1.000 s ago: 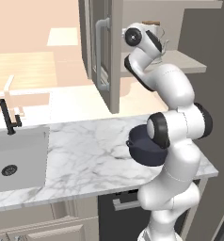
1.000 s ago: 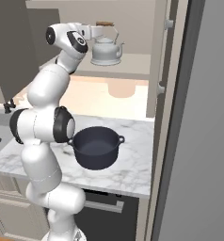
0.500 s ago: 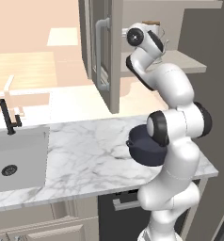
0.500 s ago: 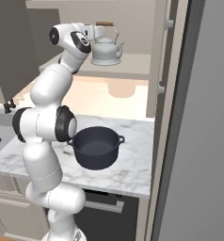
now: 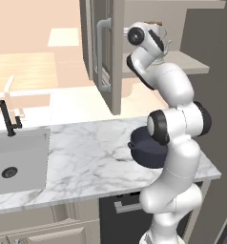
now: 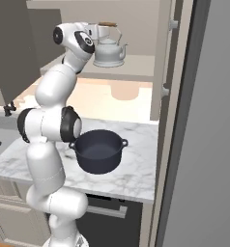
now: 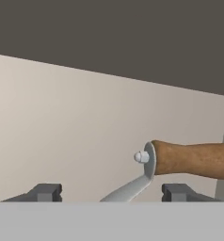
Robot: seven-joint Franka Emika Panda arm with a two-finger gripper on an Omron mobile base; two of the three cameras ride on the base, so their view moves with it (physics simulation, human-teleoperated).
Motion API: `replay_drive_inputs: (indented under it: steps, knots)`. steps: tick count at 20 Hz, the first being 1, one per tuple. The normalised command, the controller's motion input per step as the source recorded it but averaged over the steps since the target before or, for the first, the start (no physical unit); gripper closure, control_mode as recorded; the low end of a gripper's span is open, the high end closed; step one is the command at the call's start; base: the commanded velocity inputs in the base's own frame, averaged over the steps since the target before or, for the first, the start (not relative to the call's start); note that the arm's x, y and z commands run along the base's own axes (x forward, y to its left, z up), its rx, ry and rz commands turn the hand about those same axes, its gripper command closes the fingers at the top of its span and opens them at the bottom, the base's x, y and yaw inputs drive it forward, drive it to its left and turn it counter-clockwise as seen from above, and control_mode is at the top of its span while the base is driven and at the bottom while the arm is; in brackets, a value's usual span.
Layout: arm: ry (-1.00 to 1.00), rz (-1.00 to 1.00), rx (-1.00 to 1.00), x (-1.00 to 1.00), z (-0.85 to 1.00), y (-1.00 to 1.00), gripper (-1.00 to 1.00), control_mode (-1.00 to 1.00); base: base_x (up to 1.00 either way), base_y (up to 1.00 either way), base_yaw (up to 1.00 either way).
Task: Pick the kettle from the cabinet and place it on a stove burner. Then pick the pot from the counter and place it on another stove burner. Finally, turn both burners on.
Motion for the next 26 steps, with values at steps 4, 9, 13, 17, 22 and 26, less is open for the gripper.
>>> replay_drive_inputs:
  steps: [4, 9, 13, 17, 22, 26]
  knots:
    - [0.0, 0.0, 0.0, 0.04, 0.0, 0.0, 1.0, -1.0, 0.0, 0.0, 0.0]
    - [0.0, 0.0, 0.0, 0.0, 0.0, 0.0, 1.0, -1.0, 0.0, 0.0, 0.0]
    - [0.0, 0.0, 0.0, 0.0, -0.01, 0.0, 1.0, -1.0, 0.0, 0.0, 0.0]
    - [0.0, 0.0, 0.0, 0.0, -0.01, 0.0, 1.0, -1.0, 0.0, 0.0, 0.0]
    - [0.0, 0.0, 0.0, 0.0, 0.0, 0.0, 1.0, -1.0, 0.0, 0.0, 0.0]
    - [0.0, 0.0, 0.0, -0.02, 0.0, 0.0, 1.0, -1.0, 0.0, 0.0, 0.0]
